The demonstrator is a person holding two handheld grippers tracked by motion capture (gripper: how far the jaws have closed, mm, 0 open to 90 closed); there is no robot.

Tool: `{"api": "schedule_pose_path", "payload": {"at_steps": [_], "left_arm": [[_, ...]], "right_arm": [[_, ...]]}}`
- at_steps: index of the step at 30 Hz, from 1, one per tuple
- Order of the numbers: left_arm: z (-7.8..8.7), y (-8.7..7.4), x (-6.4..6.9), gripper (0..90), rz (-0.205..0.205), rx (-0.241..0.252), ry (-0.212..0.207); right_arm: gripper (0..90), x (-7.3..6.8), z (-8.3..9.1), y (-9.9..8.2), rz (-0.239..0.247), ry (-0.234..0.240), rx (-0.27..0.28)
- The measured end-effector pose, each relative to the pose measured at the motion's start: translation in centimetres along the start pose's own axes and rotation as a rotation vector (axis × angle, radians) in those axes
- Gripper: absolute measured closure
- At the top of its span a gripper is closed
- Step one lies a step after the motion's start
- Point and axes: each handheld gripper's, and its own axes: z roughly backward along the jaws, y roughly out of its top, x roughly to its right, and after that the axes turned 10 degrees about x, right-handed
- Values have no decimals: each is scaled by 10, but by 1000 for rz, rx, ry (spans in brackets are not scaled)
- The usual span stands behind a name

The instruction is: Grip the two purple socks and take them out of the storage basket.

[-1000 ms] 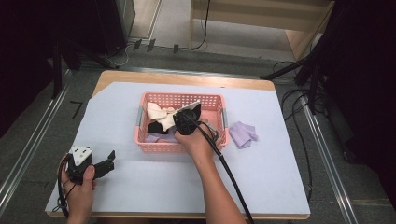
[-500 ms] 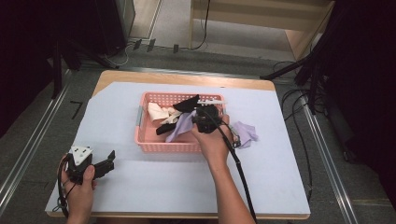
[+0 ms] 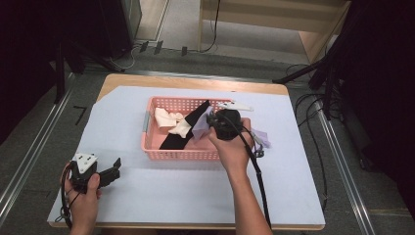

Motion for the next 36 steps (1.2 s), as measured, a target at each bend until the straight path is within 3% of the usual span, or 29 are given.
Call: {"api": "schedule_pose_path", "payload": {"at_steps": [1,2,6,10,11,14,15,20,21,22,23,25,26,27,29,30,36], "left_arm": [[0,0,0,146,0,0,0],[0,0,0,146,1,1,-1],[0,0,0,146,2,0,-1],[0,0,-1,146,2,-3,-3],[-1,0,0,146,4,-1,-3],[-1,0,0,146,2,-3,-3],[-1,0,0,146,2,-2,-3],[-1,0,0,147,-4,-6,-4],[-1,0,0,148,-4,-6,-4],[-1,0,0,149,-8,-10,-3],[-1,0,1,149,-10,-9,-2],[-1,0,1,149,-9,-7,-2],[-1,0,1,149,-7,-7,-1],[0,0,0,149,-12,-8,-4],[0,0,0,149,-9,-6,-5],[-1,0,0,149,-4,-5,-7],[-1,0,0,149,-1,-10,-9]], "right_arm": [[866,0,0,0,0,0,0],[854,1,-15,-11,-11,-7,-56],[784,2,-35,-27,-42,-21,-132],[539,2,-50,-36,-40,-40,-163],[496,1,-53,-38,-27,-68,-158],[445,3,-55,-38,-31,-92,-171],[411,6,-59,-41,-28,-134,-201],[424,9,-66,-46,-20,-134,-323],[424,9,-66,-46,-20,-134,-323],[433,7,-71,-49,-13,-116,-413],[474,5,-73,-49,-17,-114,-452],[519,7,-77,-49,-69,-109,-521],[519,7,-77,-49,-69,-109,-521],[639,10,-77,-49,-93,-102,-526],[762,9,-76,-50,-59,-104,-523],[797,9,-74,-51,-19,-101,-516],[836,4,-66,-51,41,-105,-388]]}}
